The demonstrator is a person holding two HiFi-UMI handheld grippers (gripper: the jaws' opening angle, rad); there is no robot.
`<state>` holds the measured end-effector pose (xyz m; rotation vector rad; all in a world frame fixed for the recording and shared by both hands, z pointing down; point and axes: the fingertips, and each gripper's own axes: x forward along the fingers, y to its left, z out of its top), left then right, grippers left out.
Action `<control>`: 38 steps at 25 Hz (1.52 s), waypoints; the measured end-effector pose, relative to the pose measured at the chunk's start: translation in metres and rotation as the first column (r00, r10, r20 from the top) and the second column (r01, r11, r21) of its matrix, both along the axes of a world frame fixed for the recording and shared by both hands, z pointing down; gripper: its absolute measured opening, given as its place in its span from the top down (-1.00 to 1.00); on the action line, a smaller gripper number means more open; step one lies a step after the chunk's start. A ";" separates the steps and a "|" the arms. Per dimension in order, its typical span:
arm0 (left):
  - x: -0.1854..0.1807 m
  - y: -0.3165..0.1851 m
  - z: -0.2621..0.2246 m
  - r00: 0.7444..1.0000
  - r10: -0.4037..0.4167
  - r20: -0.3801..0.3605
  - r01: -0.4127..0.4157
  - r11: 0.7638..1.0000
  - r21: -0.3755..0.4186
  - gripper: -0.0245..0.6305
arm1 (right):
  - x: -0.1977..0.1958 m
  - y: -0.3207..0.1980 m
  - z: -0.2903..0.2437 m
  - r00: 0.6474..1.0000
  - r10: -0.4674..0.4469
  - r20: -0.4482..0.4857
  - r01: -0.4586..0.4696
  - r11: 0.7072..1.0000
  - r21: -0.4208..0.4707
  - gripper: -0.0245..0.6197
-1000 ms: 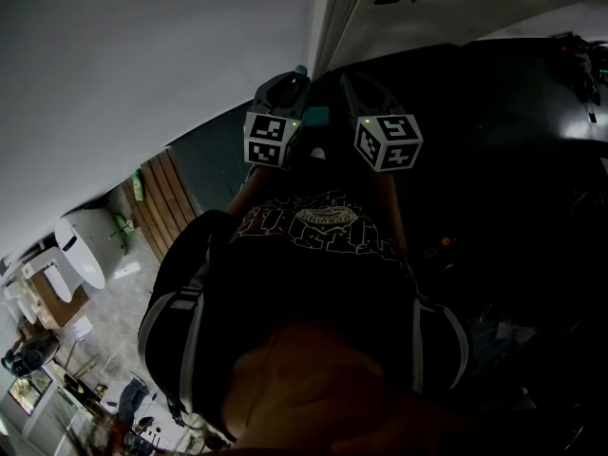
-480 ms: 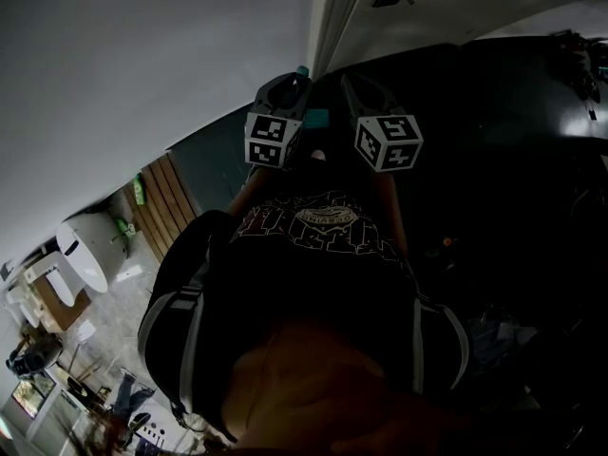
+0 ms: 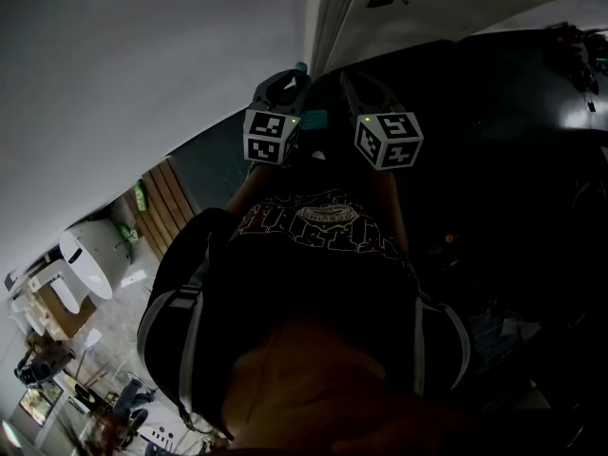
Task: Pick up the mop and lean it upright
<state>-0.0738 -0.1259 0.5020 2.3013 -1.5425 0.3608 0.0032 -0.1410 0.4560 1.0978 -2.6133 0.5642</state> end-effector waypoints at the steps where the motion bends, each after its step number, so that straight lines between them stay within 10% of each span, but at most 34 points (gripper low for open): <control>1: 0.000 -0.001 0.000 1.000 0.001 -0.001 -0.001 1.000 0.000 0.48 | 0.001 -0.001 0.000 1.000 0.003 -0.001 -0.003 1.000 0.000 0.86; 38: -0.007 -0.079 0.007 1.000 0.031 0.005 -0.031 1.000 -0.005 0.48 | 0.007 -0.055 0.007 0.998 0.066 0.009 -0.065 0.998 -0.018 0.86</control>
